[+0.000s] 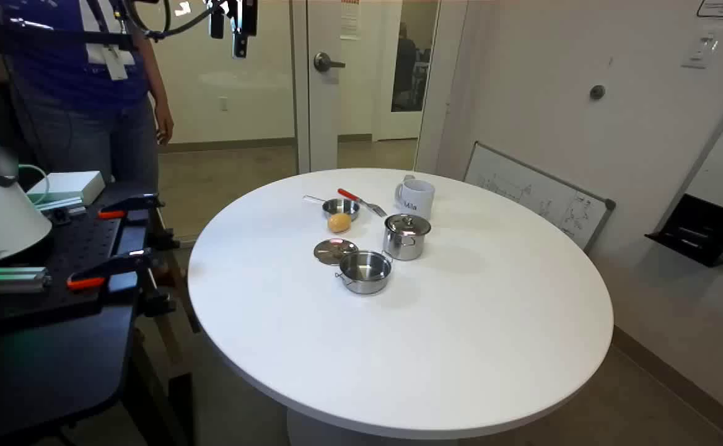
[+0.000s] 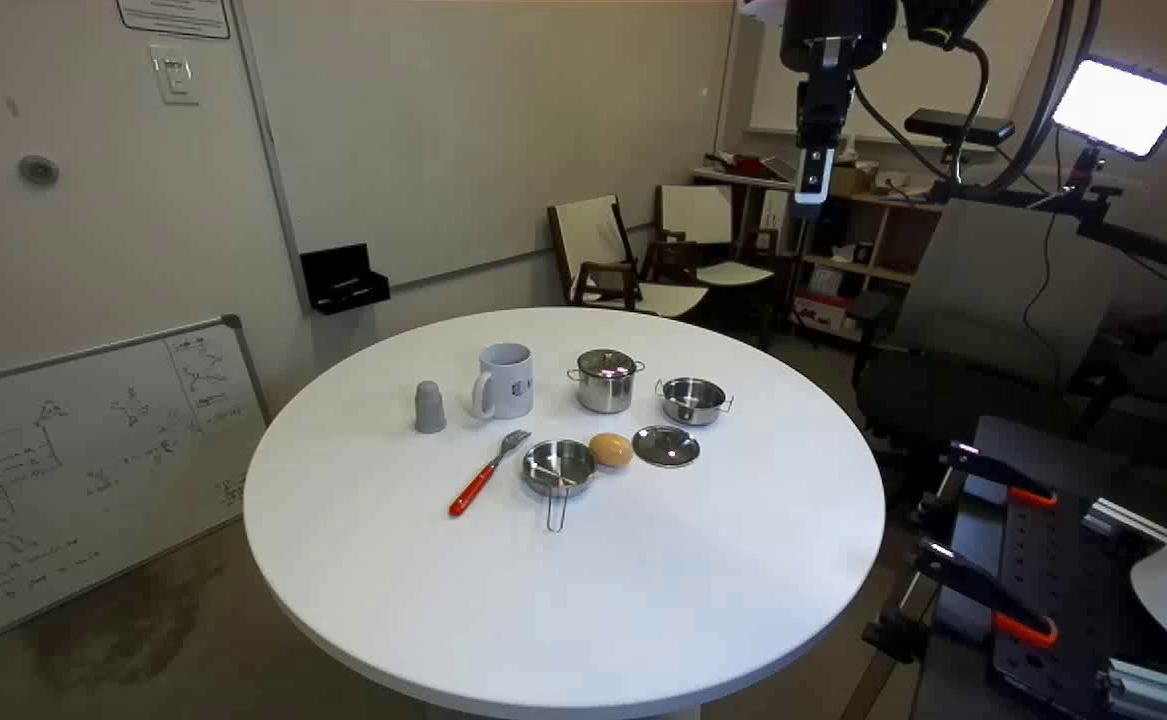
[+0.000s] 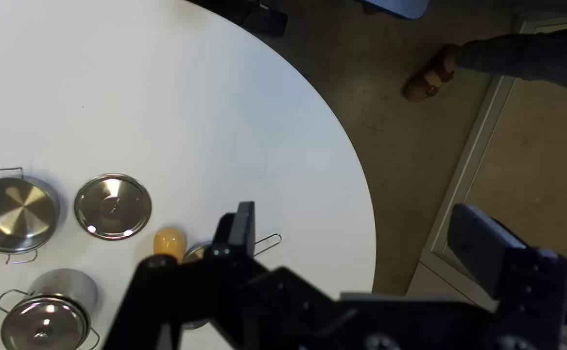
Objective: Place the egg on the silver pan
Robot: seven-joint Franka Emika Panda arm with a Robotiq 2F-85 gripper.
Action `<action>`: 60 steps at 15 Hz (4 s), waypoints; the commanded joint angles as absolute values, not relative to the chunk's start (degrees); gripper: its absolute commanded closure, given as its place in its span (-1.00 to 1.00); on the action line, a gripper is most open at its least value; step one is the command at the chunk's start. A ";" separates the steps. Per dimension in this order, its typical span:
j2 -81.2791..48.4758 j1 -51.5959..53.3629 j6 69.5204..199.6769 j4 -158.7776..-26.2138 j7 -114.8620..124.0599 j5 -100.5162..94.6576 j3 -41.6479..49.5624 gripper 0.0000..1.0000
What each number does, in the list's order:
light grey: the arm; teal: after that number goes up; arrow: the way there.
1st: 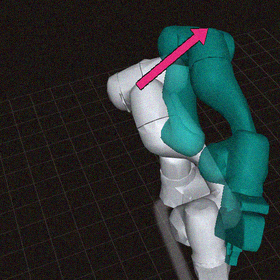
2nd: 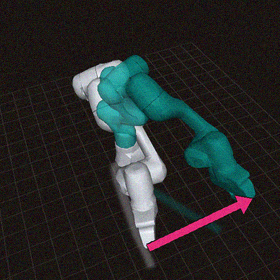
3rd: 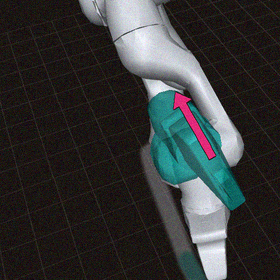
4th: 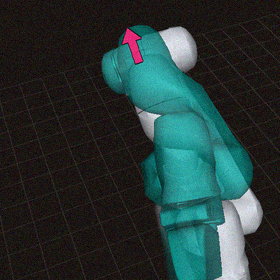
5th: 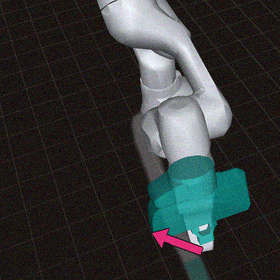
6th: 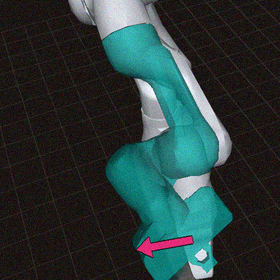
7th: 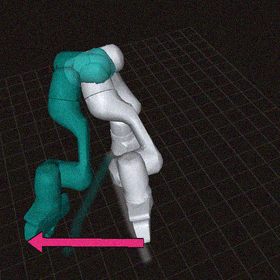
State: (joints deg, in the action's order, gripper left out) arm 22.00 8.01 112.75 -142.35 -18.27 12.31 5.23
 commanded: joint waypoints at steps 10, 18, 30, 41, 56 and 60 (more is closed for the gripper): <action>7.99 7.06 126.32 -140.17 -21.41 7.25 -0.09 -1.00; -11.06 6.21 137.45 -129.35 -12.66 -1.37 -2.70 -1.00; -15.51 6.62 141.29 -128.44 -5.79 -6.31 -1.77 -1.00; -28.61 5.19 160.27 -127.62 -3.84 -11.74 1.84 -1.00; -38.89 5.77 160.78 -119.18 -5.85 -11.30 1.19 -1.00; -40.79 5.76 159.98 -117.67 -5.79 -11.33 1.81 -1.00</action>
State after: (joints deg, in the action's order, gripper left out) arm -38.51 5.69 160.89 -120.21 -5.40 -10.42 1.19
